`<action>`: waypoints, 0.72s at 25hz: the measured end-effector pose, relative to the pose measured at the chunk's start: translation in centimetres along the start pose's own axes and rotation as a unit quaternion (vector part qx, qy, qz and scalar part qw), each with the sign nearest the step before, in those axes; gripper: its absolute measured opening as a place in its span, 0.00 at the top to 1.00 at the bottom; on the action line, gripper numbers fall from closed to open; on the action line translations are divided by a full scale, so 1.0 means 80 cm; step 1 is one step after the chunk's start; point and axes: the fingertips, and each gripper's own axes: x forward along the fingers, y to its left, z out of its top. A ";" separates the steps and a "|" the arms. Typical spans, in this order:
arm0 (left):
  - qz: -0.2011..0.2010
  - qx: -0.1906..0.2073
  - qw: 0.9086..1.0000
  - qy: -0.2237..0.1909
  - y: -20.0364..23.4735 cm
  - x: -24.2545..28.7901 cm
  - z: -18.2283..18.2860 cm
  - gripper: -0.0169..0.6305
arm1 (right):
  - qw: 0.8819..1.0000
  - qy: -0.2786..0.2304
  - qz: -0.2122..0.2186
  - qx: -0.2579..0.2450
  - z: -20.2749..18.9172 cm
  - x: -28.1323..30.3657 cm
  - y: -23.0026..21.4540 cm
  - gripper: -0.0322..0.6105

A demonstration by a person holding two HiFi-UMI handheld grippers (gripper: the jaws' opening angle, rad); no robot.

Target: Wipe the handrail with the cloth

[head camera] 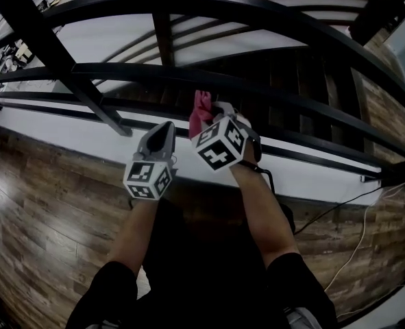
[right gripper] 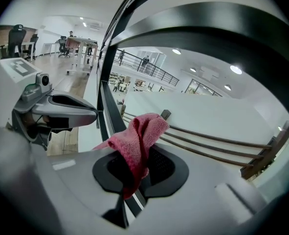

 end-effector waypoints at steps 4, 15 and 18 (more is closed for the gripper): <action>0.009 -0.008 1.000 -0.008 -0.028 0.003 -0.003 0.98 | 1.000 0.002 -0.003 -0.019 -0.022 -0.013 -0.016 0.88; 0.018 0.036 0.999 0.003 -0.141 0.019 -0.001 0.98 | 1.000 0.001 -0.004 -0.026 -0.103 -0.047 -0.069 0.88; 0.019 0.055 0.998 0.017 -0.168 0.026 -0.005 0.98 | 1.000 -0.005 -0.005 -0.027 -0.118 -0.054 -0.080 0.88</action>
